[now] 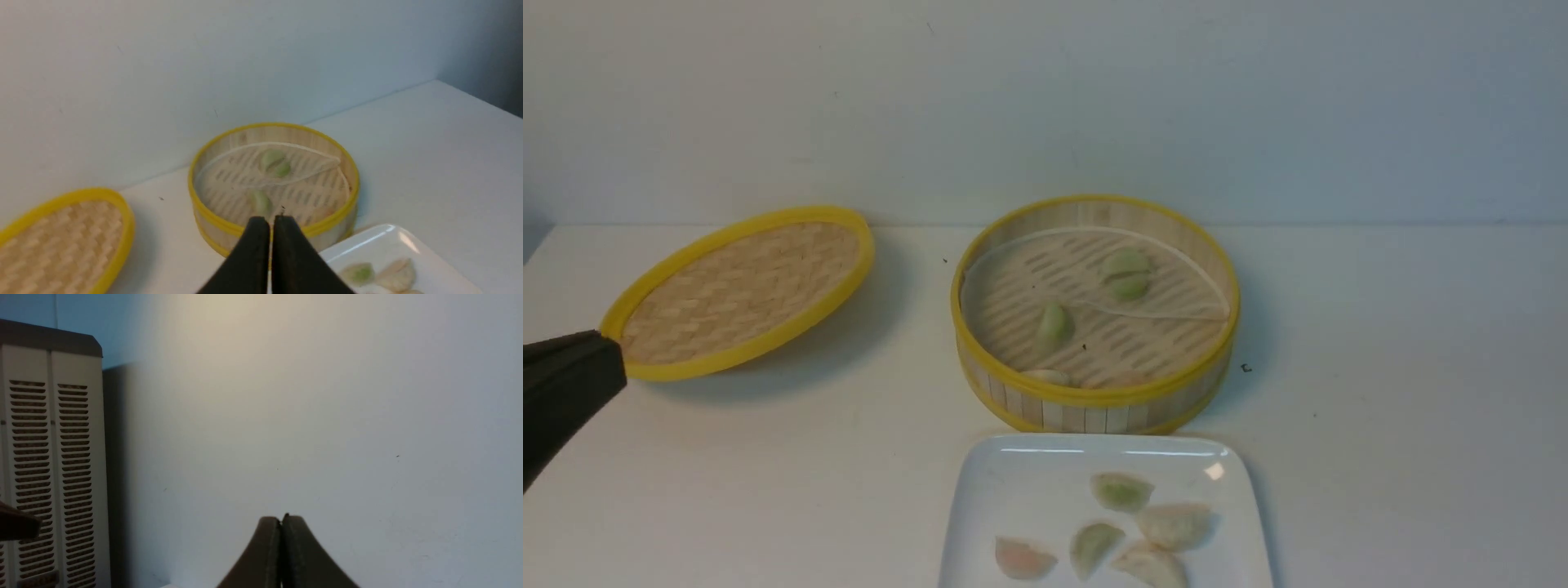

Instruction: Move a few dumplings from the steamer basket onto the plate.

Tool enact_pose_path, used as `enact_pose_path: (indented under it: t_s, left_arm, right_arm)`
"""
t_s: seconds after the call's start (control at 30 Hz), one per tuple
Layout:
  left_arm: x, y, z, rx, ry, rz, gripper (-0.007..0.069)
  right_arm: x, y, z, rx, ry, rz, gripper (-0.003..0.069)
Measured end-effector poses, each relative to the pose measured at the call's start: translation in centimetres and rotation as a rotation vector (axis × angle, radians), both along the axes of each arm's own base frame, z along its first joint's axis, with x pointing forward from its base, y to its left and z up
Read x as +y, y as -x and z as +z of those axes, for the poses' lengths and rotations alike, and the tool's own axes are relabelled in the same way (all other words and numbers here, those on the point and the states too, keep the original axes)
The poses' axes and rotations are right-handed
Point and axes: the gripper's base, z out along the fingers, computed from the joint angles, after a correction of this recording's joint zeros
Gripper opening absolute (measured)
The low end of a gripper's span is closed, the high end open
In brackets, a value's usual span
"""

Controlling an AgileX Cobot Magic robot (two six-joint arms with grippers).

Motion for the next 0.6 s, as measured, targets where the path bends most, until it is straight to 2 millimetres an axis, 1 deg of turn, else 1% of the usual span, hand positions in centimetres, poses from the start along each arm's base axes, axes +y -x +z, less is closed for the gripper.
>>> enact_pose_path:
  t_s: [0.03,0.07,0.13,0.17,0.2,0.23,0.33,0.4,0.43,0.47,0.6]
  left_arm:
    - [0.4,0.3,-0.8,-0.043,-0.003,0.020,-0.0006]
    - [0.9,0.6,-2.3,-0.083,-0.013,0.064,-0.0006]
    - [1.5,0.9,-4.9,-0.110,-0.017,0.145,-0.0006]
    - [1.8,1.1,-5.9,-0.129,-0.018,0.179,-0.0006]
    - [1.8,1.2,-6.4,-0.132,-0.022,0.187,-0.0006]
    - [2.3,1.4,-8.3,-0.143,-0.016,0.253,-0.0006]
    - [2.8,1.6,-12.5,-0.122,-0.021,0.337,-0.0006]
    - [2.9,1.4,-14.7,-0.074,-0.040,0.359,-0.0006]
    - [2.9,1.3,-15.1,-0.062,-0.044,0.361,-0.0006]
    - [2.9,1.2,-16.1,-0.035,-0.054,0.364,-0.0006]
    - [2.9,1.2,-16.9,0.000,-0.066,0.361,-0.0006]
  right_arm:
    - [0.0,0.0,0.0,0.000,0.000,0.000,-0.0015]
    - [0.0,0.0,0.0,0.000,0.000,0.000,-0.0015]
    - [0.0,0.0,0.0,0.000,0.000,0.000,-0.0015]
    - [0.0,0.0,0.0,0.000,0.000,0.000,-0.0015]
    - [0.0,0.0,0.0,0.000,0.000,0.000,-0.0015]
    - [0.0,0.0,0.0,0.000,0.000,0.000,-0.0015]
    - [0.0,0.0,0.0,0.000,0.000,0.000,-0.0015]
    - [0.0,0.0,0.0,-0.004,-0.002,0.001,-0.0015]
    - [0.0,0.0,0.0,-0.004,-0.002,0.001,-0.0015]
    - [0.0,0.0,0.0,-0.003,-0.001,0.001,-0.0015]
    - [0.0,0.0,0.0,-0.004,-0.002,0.001,-0.0015]
